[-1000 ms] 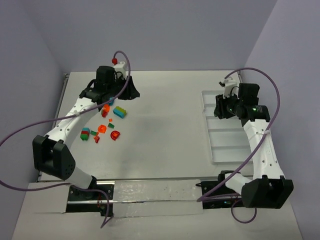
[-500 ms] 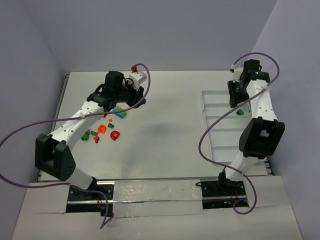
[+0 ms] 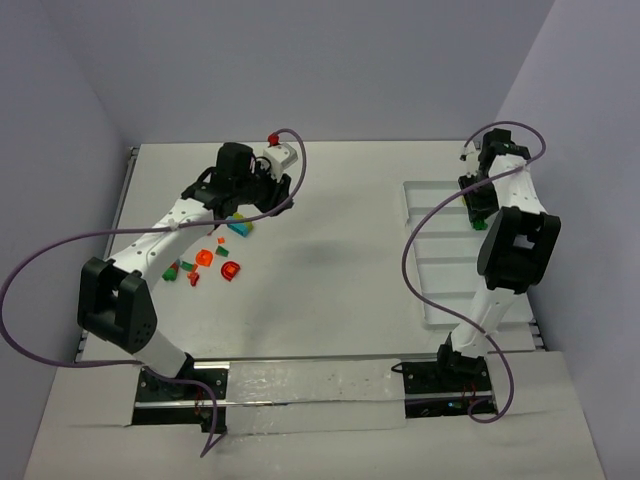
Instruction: Sort the legos into containers by color
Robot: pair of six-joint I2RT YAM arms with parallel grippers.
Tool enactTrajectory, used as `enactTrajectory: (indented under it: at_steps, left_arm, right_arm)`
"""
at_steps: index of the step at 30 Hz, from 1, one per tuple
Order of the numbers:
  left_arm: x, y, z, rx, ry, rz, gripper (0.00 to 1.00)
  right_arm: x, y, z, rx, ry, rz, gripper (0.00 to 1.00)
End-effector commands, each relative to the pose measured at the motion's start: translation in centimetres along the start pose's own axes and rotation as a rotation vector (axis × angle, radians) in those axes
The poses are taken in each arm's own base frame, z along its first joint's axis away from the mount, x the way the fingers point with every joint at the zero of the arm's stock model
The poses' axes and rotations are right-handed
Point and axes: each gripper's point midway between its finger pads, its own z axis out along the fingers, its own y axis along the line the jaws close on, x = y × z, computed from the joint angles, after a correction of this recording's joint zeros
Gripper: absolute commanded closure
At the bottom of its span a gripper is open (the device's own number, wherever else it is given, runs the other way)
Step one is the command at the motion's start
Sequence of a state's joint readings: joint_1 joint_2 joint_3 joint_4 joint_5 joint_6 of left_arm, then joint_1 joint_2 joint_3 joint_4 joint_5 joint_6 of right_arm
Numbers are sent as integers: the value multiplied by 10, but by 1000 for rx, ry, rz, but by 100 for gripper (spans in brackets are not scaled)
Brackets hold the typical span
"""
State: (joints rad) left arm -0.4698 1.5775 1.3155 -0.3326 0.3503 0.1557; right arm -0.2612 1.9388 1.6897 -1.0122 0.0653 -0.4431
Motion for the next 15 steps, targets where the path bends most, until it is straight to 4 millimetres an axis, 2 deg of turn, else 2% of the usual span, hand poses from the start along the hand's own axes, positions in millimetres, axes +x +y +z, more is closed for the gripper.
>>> enactTrajectory:
  at_steps: [1,7,15]
  left_arm:
    - [-26,9,-3,-49,-61,-5,98]
    - [-19,13,-7,-77,-51,2,98]
    - [-26,41,-7,-158,-47,19,98]
  right_arm:
    - [-17,-14,0,51,-49,19,94]
    - [-22,-12,16,36,-32,33,92]
    - [-25,-14,36,36,6,28,90]
